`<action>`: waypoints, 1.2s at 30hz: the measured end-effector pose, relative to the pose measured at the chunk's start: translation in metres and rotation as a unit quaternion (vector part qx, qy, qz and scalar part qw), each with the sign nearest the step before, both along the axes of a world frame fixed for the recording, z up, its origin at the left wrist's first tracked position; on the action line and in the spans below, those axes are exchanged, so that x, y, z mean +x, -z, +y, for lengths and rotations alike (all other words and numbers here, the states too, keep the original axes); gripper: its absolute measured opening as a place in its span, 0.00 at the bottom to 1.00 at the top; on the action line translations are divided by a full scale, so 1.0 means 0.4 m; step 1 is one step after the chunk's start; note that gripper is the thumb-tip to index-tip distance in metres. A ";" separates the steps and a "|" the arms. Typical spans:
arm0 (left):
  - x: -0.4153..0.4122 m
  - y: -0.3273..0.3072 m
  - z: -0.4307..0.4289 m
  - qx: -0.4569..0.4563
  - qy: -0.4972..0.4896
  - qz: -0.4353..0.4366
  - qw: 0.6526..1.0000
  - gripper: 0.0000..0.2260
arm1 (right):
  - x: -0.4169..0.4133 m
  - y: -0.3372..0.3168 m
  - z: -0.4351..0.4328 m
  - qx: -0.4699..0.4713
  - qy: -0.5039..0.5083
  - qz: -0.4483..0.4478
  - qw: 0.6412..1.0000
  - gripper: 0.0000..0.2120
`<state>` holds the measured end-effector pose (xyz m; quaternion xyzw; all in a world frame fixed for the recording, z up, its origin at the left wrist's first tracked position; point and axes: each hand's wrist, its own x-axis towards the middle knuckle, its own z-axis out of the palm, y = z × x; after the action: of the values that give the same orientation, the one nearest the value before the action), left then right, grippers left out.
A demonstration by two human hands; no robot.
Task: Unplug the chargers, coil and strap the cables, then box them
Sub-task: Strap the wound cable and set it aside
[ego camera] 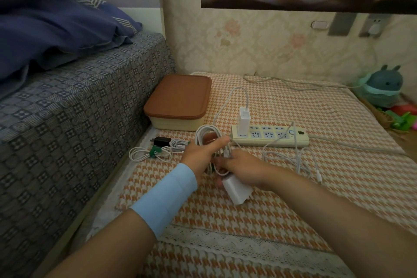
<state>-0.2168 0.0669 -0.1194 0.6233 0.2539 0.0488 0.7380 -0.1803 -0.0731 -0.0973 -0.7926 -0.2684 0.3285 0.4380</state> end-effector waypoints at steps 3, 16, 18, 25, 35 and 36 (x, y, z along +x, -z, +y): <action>-0.020 0.012 -0.034 0.019 0.041 0.009 0.999 0.27 | 0.002 0.009 0.004 0.005 -0.019 -0.040 0.999 0.11; -0.027 -0.024 -0.006 0.035 0.105 0.072 0.991 0.13 | 0.057 -0.054 -0.059 -0.051 0.049 -0.010 0.997 0.05; -0.028 -0.045 -0.001 0.023 0.156 0.050 0.986 0.08 | 0.066 -0.067 -0.066 -0.032 0.087 -0.112 0.989 0.11; -0.024 -0.107 -0.041 0.133 0.321 -0.004 0.938 0.01 | 0.038 -0.096 -0.024 0.042 0.029 -0.322 0.945 0.16; -0.027 -0.106 -0.040 0.364 0.266 0.045 0.891 0.20 | 0.037 -0.088 0.000 0.063 0.140 -0.215 0.965 0.19; -0.035 -0.096 -0.045 0.381 0.229 0.033 0.895 0.19 | 0.035 -0.088 0.003 0.065 0.156 -0.204 0.964 0.18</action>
<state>-0.2307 0.0490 -0.0810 0.8991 0.0906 -0.0491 0.4255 -0.1663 -0.0721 -0.0621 -0.8450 -0.2456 0.0688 0.4701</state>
